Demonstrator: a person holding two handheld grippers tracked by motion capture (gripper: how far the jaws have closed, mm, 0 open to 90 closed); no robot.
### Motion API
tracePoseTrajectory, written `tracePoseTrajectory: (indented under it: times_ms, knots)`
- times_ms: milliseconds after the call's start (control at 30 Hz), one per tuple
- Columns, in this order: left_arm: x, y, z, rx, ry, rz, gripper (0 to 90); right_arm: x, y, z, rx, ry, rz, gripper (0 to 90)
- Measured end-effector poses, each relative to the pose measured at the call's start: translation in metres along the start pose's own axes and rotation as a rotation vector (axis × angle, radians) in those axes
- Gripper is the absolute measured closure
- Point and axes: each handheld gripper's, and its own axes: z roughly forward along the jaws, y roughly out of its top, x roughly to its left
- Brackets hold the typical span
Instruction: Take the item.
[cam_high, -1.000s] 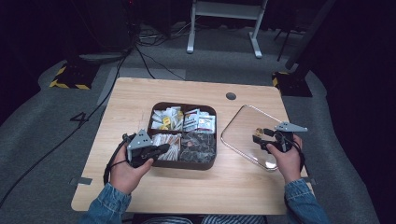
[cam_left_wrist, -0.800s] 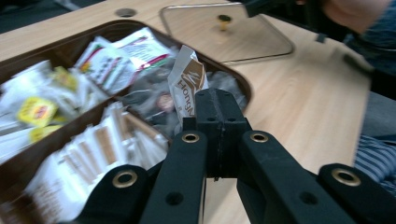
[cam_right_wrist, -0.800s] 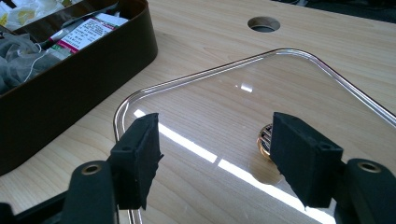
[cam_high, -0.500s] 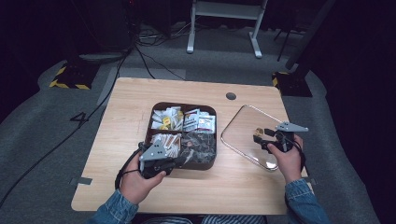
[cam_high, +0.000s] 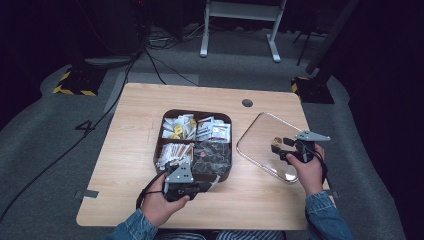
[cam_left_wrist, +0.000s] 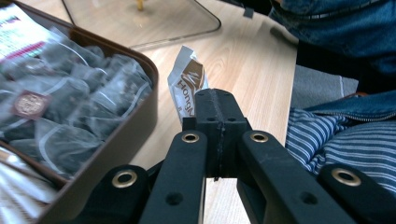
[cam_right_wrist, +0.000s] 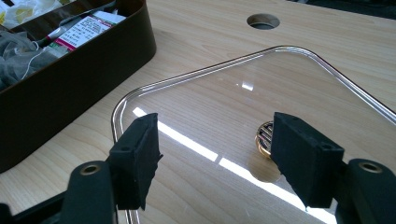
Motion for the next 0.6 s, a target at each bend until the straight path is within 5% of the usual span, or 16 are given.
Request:
tracePoseTrajectory:
  times_ms: [600]
  knots:
    - [-0.004, -0.019, 0.045, 0.122, -0.058, 0.014, 90.0, 0.000, -0.003, 0.005, 0.028, 0.007, 0.004, 32.8]
